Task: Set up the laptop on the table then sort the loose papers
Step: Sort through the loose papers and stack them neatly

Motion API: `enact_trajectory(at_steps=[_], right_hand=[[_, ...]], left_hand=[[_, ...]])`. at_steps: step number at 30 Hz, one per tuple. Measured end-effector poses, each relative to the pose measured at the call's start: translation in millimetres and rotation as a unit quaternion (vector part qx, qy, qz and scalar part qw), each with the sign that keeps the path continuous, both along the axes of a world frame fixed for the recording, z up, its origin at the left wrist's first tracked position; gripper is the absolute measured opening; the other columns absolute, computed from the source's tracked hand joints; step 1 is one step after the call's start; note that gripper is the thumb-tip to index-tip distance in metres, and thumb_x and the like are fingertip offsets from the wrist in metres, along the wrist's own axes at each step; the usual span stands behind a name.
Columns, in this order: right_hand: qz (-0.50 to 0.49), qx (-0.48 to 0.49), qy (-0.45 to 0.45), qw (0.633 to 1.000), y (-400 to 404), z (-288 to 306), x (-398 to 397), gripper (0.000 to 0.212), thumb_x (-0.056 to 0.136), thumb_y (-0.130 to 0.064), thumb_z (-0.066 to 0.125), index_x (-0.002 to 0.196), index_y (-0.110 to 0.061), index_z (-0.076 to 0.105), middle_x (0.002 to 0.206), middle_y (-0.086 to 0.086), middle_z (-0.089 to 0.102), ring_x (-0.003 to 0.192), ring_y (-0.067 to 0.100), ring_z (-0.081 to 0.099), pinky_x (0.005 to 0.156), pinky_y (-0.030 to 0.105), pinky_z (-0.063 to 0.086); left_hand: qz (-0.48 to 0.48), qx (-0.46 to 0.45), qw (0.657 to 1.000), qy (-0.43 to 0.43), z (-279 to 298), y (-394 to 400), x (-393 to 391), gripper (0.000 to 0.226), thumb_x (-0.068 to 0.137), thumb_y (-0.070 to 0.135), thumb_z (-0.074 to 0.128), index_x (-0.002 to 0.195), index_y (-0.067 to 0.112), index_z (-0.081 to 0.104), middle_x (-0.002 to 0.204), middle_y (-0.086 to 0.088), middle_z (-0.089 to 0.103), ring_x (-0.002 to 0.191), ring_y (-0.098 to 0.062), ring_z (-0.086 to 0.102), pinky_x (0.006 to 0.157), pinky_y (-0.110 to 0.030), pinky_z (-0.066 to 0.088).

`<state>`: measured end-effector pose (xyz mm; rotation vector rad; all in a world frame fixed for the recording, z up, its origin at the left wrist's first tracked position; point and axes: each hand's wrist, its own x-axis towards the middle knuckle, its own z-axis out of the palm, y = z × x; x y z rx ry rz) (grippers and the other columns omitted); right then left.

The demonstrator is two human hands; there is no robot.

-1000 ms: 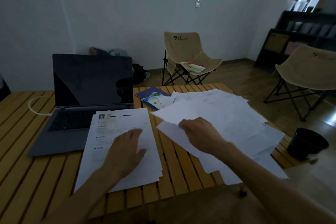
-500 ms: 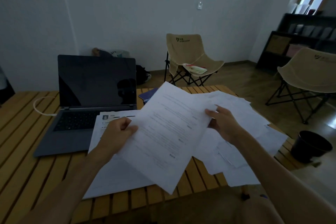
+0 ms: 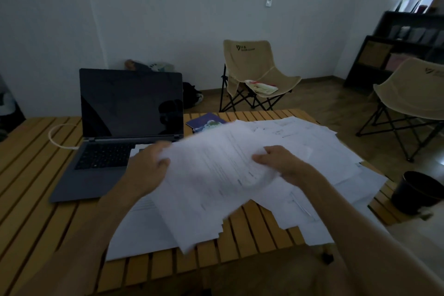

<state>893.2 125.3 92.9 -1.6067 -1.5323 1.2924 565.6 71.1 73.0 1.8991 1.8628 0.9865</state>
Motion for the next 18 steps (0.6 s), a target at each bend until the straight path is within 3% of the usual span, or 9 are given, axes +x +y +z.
enact_trajectory(at_steps=[2,4,6,8,12,15,18], right_hand=[[-0.111,-0.022,0.101,0.988,-8.0,-16.5,-21.0,0.025,0.089,-0.011,0.07,0.113,-0.001,0.069,0.114,0.014,0.072,0.102,0.033,0.069,0.092,0.053,0.056],[-0.14,-0.092,0.205,0.964,-24.2,-31.6,-43.8,0.027,0.089,-0.001,0.067,0.116,0.001,0.064,0.118,0.018,0.069,0.103,0.037,0.067,0.09,0.056,0.056],[-0.121,-0.161,0.266,0.943,-45.6,-42.3,-67.9,0.03,0.088,0.007,0.062,0.118,0.002,0.061,0.116,0.018,0.067,0.1,0.035,0.066,0.077,0.047,0.059],[-0.121,-0.195,0.304,0.925,-64.5,-48.1,-88.6,0.031,0.09,0.008,0.061,0.119,0.0,0.06,0.113,0.017,0.067,0.096,0.031,0.065,0.065,0.039,0.058],[-0.154,-0.185,0.399,0.885,-88.5,-48.9,-112.5,0.028,0.096,0.005,0.054,0.119,-0.011,0.058,0.108,0.008,0.066,0.095,0.026,0.064,0.061,0.035,0.058],[-0.204,-0.157,0.464,0.847,-93.5,-51.6,-121.3,0.032,0.096,0.004,0.055,0.122,-0.014,0.056,0.114,0.01,0.067,0.102,0.03,0.066,0.076,0.043,0.062],[-0.192,-0.153,0.477,0.844,-102.8,-51.5,-129.8,0.036,0.097,0.003,0.055,0.128,-0.015,0.055,0.124,0.013,0.066,0.111,0.033,0.065,0.087,0.049,0.059]], left_hand=[[0.095,0.084,0.991,0.028,-1.4,-0.8,-5.1,0.05,0.091,0.015,0.063,0.138,0.014,0.048,0.136,-0.013,0.052,0.123,-0.032,0.05,0.106,-0.048,0.039],[0.157,0.11,0.981,-0.003,-1.3,-2.8,-12.1,0.057,0.091,0.019,0.063,0.143,0.013,0.041,0.142,-0.015,0.043,0.127,-0.033,0.044,0.108,-0.052,0.036],[0.159,0.041,0.984,-0.073,-6.7,-1.0,-19.7,0.056,0.094,0.026,0.061,0.144,0.015,0.038,0.143,-0.016,0.042,0.126,-0.032,0.045,0.106,-0.048,0.039],[0.13,-0.032,0.989,-0.06,-13.6,-3.0,-19.8,0.052,0.094,0.03,0.059,0.142,0.015,0.042,0.135,-0.018,0.048,0.116,-0.031,0.052,0.096,-0.042,0.045],[0.185,-0.106,0.974,-0.081,-19.0,-7.2,-12.7,0.059,0.093,0.035,0.059,0.14,0.007,0.037,0.134,-0.022,0.042,0.11,-0.036,0.052,0.088,-0.038,0.046],[0.239,-0.131,0.952,-0.138,-19.9,-4.2,-17.3,0.062,0.091,0.04,0.061,0.133,-0.001,0.037,0.132,-0.024,0.045,0.107,-0.039,0.053,0.08,-0.038,0.047],[0.193,-0.188,0.907,-0.324,-17.4,-3.5,-13.9,0.039,0.092,0.038,0.063,0.111,0.005,0.058,0.105,-0.017,0.066,0.088,-0.032,0.066,0.075,-0.042,0.061]])
